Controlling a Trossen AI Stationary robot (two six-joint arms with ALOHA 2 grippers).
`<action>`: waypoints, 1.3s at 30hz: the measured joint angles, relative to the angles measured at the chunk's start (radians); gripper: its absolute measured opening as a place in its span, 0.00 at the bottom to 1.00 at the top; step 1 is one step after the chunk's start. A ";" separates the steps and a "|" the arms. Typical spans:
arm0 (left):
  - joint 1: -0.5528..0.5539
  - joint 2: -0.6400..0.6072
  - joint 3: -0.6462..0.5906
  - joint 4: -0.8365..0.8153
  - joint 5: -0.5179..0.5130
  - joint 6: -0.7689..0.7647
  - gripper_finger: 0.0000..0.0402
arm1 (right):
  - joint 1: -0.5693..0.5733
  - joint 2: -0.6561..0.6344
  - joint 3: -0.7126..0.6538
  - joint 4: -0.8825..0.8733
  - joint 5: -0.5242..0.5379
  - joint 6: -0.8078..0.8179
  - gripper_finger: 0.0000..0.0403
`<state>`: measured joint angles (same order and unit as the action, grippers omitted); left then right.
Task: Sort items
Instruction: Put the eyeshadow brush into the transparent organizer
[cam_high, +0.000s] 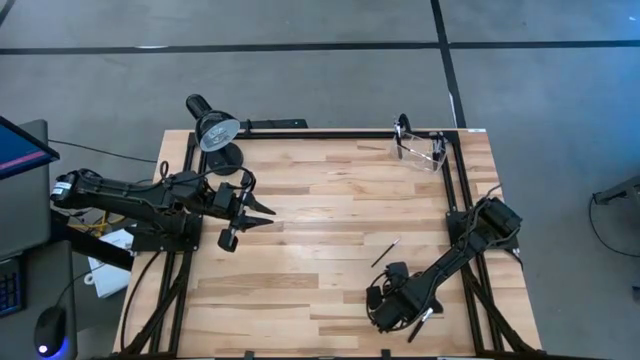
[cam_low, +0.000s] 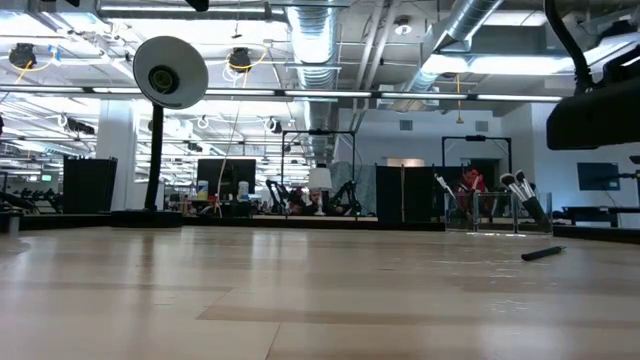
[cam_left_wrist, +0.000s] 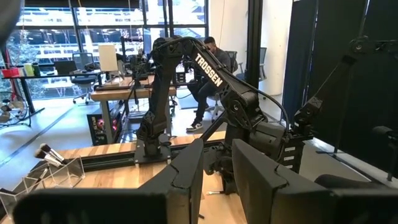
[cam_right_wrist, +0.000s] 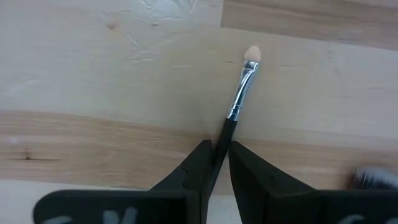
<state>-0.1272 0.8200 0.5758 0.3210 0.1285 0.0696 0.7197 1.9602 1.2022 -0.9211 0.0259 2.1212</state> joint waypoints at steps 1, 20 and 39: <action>0.000 0.000 0.000 0.000 0.000 0.000 0.21 | 0.000 0.000 0.000 0.000 -0.008 0.000 0.12; -0.001 0.000 0.000 -0.004 0.000 -0.004 0.21 | -0.068 0.002 -0.003 0.007 -0.138 -0.104 0.15; 0.000 0.000 0.000 -0.007 0.000 -0.004 0.21 | 0.007 -0.028 0.025 -0.041 -0.012 -0.093 0.01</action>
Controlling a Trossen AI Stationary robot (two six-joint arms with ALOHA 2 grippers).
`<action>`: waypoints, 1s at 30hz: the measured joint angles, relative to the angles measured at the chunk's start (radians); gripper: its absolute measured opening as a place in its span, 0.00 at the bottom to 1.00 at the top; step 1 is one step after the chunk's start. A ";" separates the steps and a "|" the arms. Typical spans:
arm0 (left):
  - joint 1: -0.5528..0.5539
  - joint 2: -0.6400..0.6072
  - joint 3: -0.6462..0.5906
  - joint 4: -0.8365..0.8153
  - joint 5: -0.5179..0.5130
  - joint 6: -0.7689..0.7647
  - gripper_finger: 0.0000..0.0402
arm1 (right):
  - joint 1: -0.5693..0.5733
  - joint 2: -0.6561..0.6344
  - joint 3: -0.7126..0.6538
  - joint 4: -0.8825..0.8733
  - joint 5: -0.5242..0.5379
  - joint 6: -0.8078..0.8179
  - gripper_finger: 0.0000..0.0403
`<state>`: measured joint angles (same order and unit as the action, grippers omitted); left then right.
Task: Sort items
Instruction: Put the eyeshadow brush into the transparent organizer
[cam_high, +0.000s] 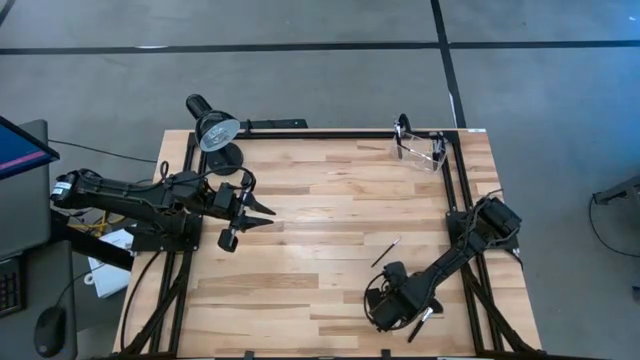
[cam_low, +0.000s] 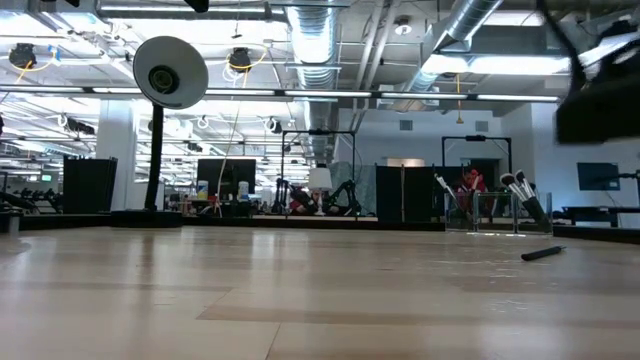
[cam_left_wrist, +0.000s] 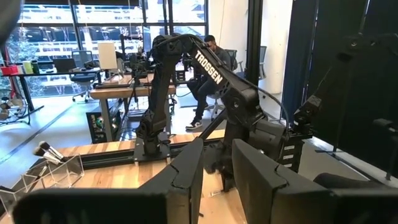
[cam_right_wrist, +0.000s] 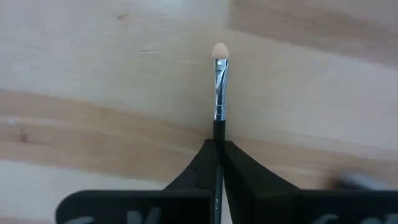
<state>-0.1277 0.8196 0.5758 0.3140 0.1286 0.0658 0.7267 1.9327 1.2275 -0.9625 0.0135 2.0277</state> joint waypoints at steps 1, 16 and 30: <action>0.000 0.000 0.000 0.000 0.000 0.001 0.21 | 0.008 -0.012 0.019 -0.038 0.027 0.004 0.01; 0.000 0.000 0.000 -0.004 0.000 0.018 0.21 | 0.084 -0.076 0.132 -0.377 0.590 0.100 0.02; 0.000 -0.016 0.000 -0.003 0.000 -0.004 0.21 | -0.209 -0.096 0.133 -0.567 1.055 -0.189 0.01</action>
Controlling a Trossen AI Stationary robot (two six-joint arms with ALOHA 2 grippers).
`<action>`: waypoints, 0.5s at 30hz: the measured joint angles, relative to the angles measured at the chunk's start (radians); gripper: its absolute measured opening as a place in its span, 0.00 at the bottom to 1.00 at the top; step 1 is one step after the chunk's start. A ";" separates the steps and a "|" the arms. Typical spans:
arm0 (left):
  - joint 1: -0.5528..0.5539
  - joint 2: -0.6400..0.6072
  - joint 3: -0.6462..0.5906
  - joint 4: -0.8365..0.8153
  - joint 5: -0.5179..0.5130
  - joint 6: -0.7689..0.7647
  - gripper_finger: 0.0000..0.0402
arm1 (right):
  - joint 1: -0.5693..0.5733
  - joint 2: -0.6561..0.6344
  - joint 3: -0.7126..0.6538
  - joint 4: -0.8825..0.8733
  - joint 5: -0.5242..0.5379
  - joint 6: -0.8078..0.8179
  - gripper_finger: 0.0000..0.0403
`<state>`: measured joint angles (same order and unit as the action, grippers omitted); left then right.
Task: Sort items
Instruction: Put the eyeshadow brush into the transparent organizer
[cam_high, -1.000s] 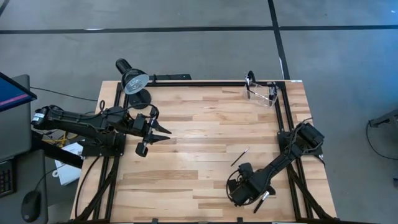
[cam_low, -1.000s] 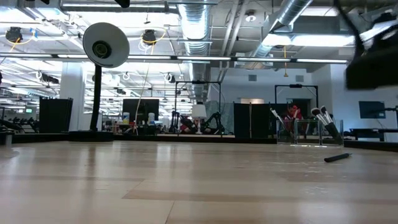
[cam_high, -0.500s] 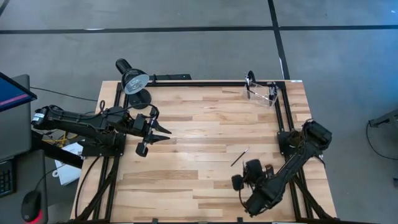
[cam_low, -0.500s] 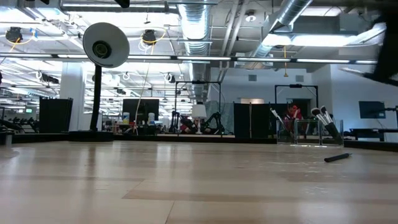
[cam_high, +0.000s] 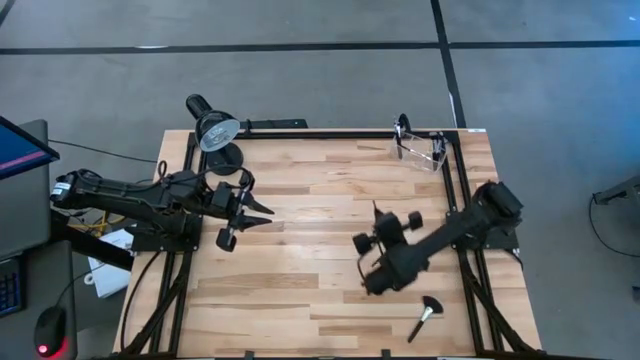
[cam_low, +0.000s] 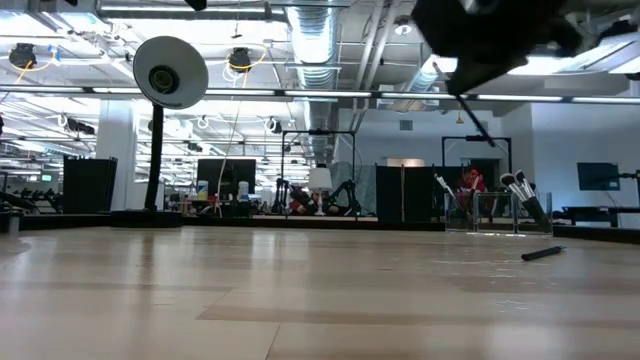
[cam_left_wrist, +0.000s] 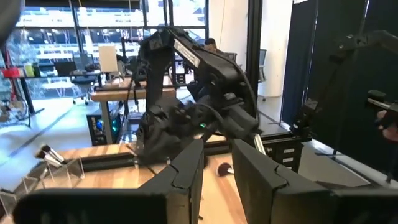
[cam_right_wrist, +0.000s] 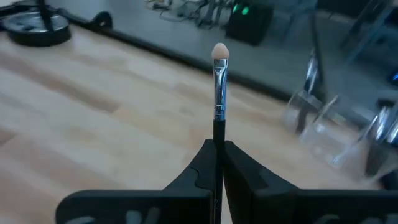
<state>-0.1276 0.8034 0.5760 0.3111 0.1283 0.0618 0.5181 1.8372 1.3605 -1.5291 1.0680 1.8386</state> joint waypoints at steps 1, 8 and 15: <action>0.000 0.000 -0.003 0.001 0.000 -0.010 0.21 | -0.026 -0.002 0.000 0.000 0.015 -0.032 0.01; 0.000 -0.001 -0.028 0.006 0.000 -0.055 0.21 | -0.170 -0.099 -0.029 0.051 0.100 -0.261 0.01; 0.000 -0.001 -0.028 0.010 -0.013 -0.067 0.21 | -0.281 -0.337 -0.187 0.409 0.107 -0.694 0.01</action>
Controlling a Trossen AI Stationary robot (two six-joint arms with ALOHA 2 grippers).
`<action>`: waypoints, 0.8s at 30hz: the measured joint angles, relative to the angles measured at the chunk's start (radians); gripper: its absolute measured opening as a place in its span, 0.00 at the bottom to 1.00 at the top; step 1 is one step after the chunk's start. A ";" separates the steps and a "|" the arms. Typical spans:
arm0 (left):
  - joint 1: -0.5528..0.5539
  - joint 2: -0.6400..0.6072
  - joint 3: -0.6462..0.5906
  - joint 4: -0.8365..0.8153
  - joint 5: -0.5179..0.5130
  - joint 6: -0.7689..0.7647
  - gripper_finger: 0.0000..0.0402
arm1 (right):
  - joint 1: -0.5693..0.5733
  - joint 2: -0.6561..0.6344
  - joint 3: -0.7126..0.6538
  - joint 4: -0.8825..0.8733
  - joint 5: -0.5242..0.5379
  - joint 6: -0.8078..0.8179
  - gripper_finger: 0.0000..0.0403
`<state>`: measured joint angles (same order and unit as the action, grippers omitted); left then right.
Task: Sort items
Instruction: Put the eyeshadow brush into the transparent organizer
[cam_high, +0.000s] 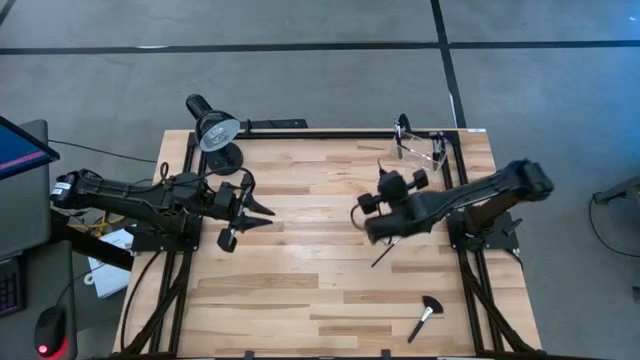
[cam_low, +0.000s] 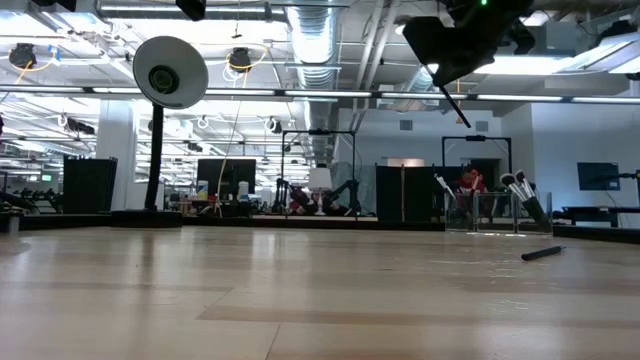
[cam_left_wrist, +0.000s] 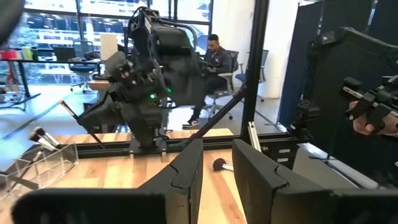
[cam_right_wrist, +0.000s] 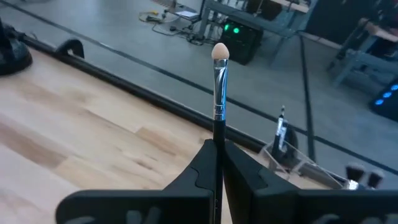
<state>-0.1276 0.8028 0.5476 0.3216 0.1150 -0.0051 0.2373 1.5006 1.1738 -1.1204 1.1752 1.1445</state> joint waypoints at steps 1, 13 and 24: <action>0.000 0.000 0.000 0.000 -0.009 0.000 0.21 | -0.018 -0.036 -0.033 0.076 -0.004 -0.066 0.01; 0.012 0.025 0.000 0.051 -0.060 0.067 0.21 | -0.309 -0.327 -0.447 0.880 -0.140 -0.748 0.01; 0.077 0.031 -0.001 0.087 -0.063 0.076 0.21 | -0.633 -0.448 -0.738 1.556 -0.354 -1.122 0.01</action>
<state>-0.0505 0.8337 0.5468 0.4084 0.0525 0.0704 -0.3953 1.0527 0.4353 0.4352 0.8208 0.0229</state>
